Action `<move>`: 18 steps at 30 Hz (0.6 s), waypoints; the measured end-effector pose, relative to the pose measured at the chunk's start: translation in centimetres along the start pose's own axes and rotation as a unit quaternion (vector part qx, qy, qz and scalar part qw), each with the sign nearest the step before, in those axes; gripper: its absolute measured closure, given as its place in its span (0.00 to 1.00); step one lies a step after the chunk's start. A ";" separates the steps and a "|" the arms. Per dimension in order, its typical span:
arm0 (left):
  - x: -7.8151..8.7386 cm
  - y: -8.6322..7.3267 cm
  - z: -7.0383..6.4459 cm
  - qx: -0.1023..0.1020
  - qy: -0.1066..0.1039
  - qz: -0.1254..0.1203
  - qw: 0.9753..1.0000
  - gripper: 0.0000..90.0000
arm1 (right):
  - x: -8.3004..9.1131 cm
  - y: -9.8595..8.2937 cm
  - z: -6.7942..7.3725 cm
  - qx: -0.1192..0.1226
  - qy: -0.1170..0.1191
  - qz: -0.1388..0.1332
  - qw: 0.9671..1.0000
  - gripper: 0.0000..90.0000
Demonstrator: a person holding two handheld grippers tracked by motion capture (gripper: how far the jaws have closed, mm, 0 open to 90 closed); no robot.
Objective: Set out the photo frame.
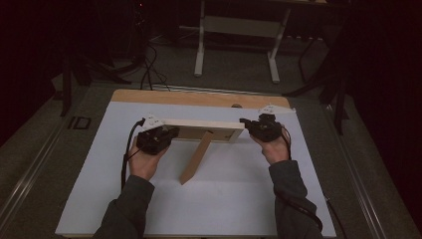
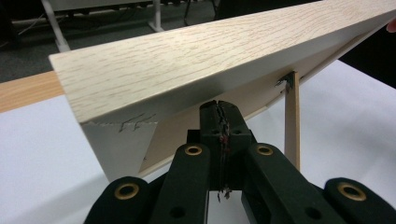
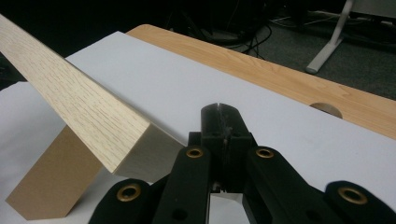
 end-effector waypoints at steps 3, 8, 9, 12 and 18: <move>-0.1 0.0 0.0 0.000 -0.001 0.001 1.000 1.00 | 0.0 0.0 0.0 -0.003 0.002 0.000 1.000 1.00; -0.2 0.1 0.0 0.002 0.001 0.002 1.000 1.00 | 0.0 0.1 0.0 -0.003 0.004 0.000 1.000 1.00; -0.2 0.1 0.0 0.002 0.001 0.002 1.000 1.00 | 0.0 0.1 0.0 -0.003 0.004 0.000 1.000 1.00; -0.2 0.2 0.0 0.002 0.001 -0.002 1.000 1.00 | 0.0 0.1 0.0 -0.002 0.005 0.001 1.000 1.00; 0.0 0.6 -0.4 0.000 -0.006 -0.010 1.000 1.00 | 0.1 0.2 0.1 0.001 0.007 0.000 1.000 1.00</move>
Point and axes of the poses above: each handheld gripper's, and its own axes: x roughly backward along the jaws, y roughly out of its top, z roughly to its left, the point moved 7 cm from there along -x, roughly forward along the jaws, and after that the axes turned 10 degrees about -y, right-handed, at the moved point
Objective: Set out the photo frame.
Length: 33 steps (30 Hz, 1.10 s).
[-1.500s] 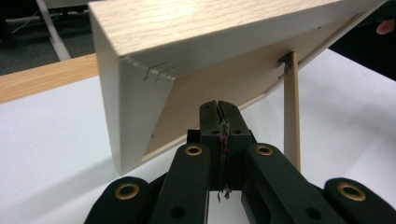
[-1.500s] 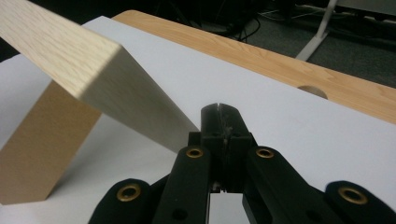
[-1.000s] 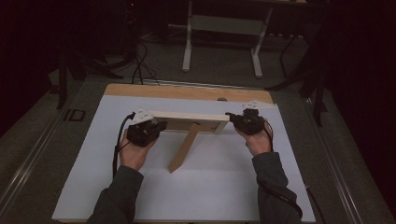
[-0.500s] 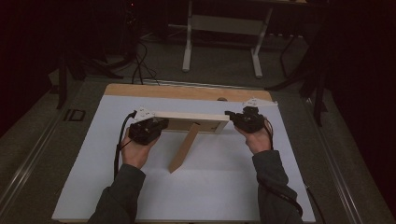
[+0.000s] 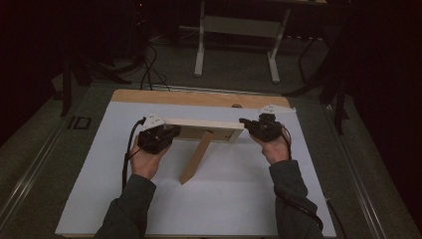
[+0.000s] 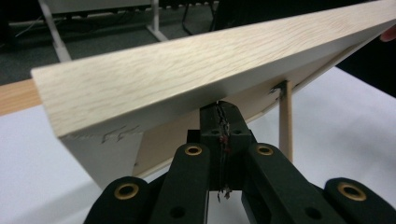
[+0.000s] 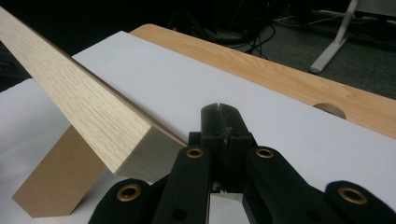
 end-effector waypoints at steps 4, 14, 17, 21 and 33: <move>-0.1 0.2 -0.2 -0.004 -0.001 0.003 1.000 1.00 | 0.1 0.2 0.1 0.003 0.003 0.000 1.000 1.00; -0.9 0.5 -0.6 -0.010 -0.012 0.008 1.000 1.00 | 0.2 0.3 0.3 0.005 0.010 0.000 1.000 1.00; -1.1 0.5 -0.7 -0.013 -0.014 0.008 1.000 1.00 | 0.2 0.3 0.3 0.005 0.011 0.000 1.000 1.00; -1.3 0.5 -0.7 -0.012 -0.014 0.007 1.000 1.00 | 0.2 0.2 0.4 0.005 0.013 0.000 1.000 1.00; -1.6 0.7 -0.8 -0.012 -0.016 0.010 1.000 1.00 | 0.2 0.3 0.6 0.009 0.014 0.001 1.000 1.00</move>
Point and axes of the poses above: each handheld gripper's, and its own axes: x roughly backward along the jaws, y roughly out of its top, z roughly to its left, the point moved 7 cm from there along -x, roughly forward along the jaws, and after that the axes turned 10 degrees about -y, right-handed, at the moved point
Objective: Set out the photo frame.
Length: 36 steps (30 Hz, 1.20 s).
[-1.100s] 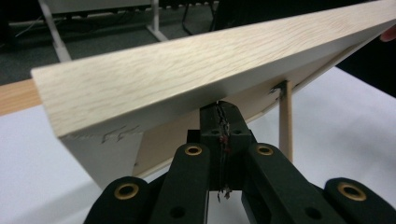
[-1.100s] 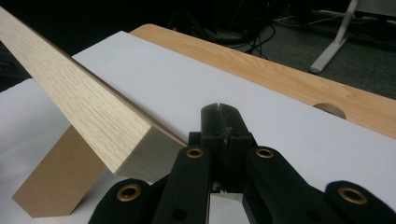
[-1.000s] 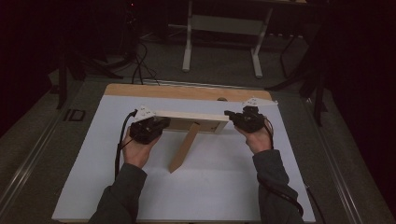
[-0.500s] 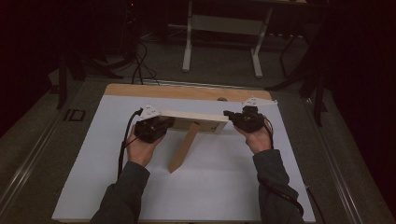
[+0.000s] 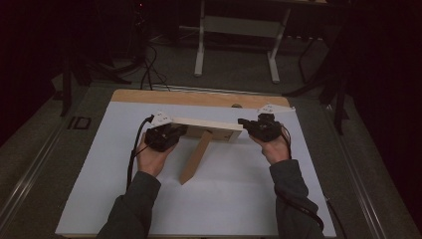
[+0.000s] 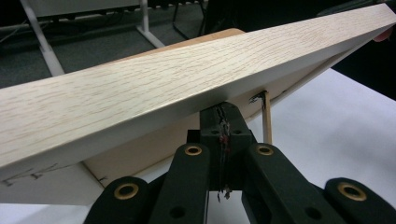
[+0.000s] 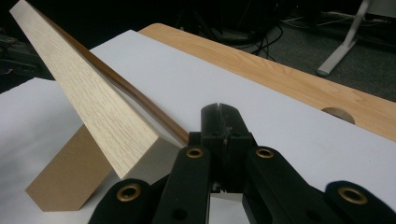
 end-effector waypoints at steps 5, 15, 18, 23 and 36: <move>-0.2 0.1 -0.1 -0.004 0.000 0.003 1.000 1.00 | 0.0 0.0 0.2 0.006 0.001 0.002 1.000 1.00; -1.0 0.3 -0.8 -0.013 -0.006 0.008 1.000 1.00 | -0.2 0.3 0.4 0.010 0.004 0.004 1.000 1.00; -1.1 0.4 -0.9 -0.015 -0.008 0.010 1.000 1.00 | -0.2 0.3 0.4 0.011 0.006 0.005 1.000 1.00; -1.4 0.5 -1.1 -0.016 -0.010 0.012 1.000 1.00 | -0.3 0.3 0.4 0.008 0.011 0.006 1.000 1.00; -1.8 0.7 -1.3 -0.021 -0.012 0.016 1.000 1.00 | -1.2 0.5 0.5 0.003 0.020 0.006 1.000 1.00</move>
Point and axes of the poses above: each handheld gripper's, and its own axes: x roughly backward along the jaws, y roughly out of its top, z roughly to its left, the point moved 7 cm from there along -x, roughly forward along the jaws, and after that the axes turned 10 degrees about -y, right-handed, at the moved point
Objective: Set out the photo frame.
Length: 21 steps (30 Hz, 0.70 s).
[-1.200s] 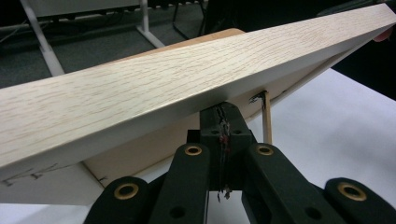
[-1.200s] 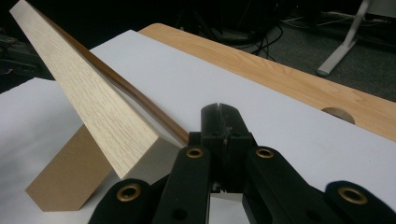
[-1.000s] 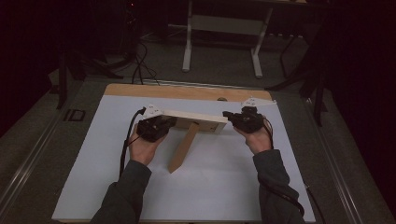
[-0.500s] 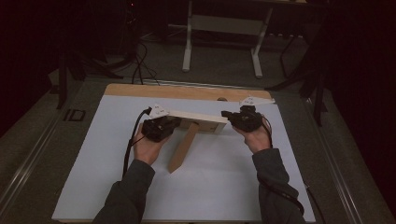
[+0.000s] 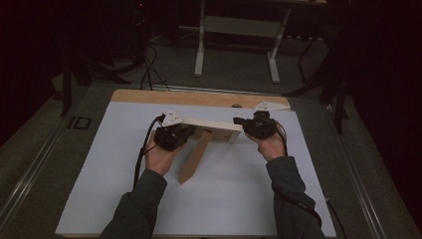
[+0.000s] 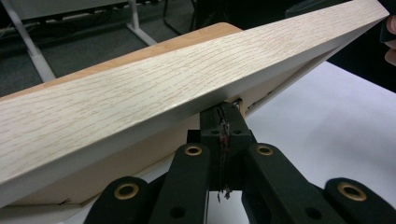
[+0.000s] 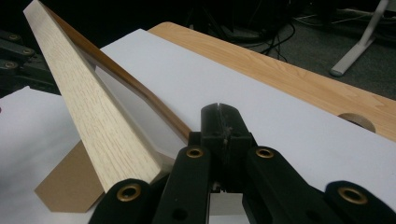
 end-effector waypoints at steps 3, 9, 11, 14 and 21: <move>-0.1 0.0 0.0 0.001 0.000 0.000 1.000 1.00 | 0.0 0.0 0.1 0.000 0.006 0.003 1.000 1.00; -0.4 0.1 -0.2 0.002 0.000 0.003 1.000 1.00 | 0.0 -0.1 0.3 0.005 0.010 0.006 1.000 1.00; -0.5 0.2 -0.3 0.002 -0.001 0.004 1.000 1.00 | 0.0 -0.1 0.4 0.007 0.011 0.006 1.000 1.00; -0.7 0.3 -0.4 0.001 -0.002 0.004 1.000 1.00 | 0.1 -0.2 0.5 0.009 0.013 0.005 1.000 1.00; -0.9 0.4 -0.5 0.000 -0.002 0.005 1.000 1.00 | 0.3 -0.2 1.0 0.016 0.020 0.006 1.000 1.00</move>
Point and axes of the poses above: each handheld gripper's, and its own axes: x roughly backward along the jaws, y roughly out of its top, z roughly to its left, the point moved 7 cm from there along -x, roughly forward along the jaws, and after that the axes turned 10 degrees about -y, right-handed, at the moved point
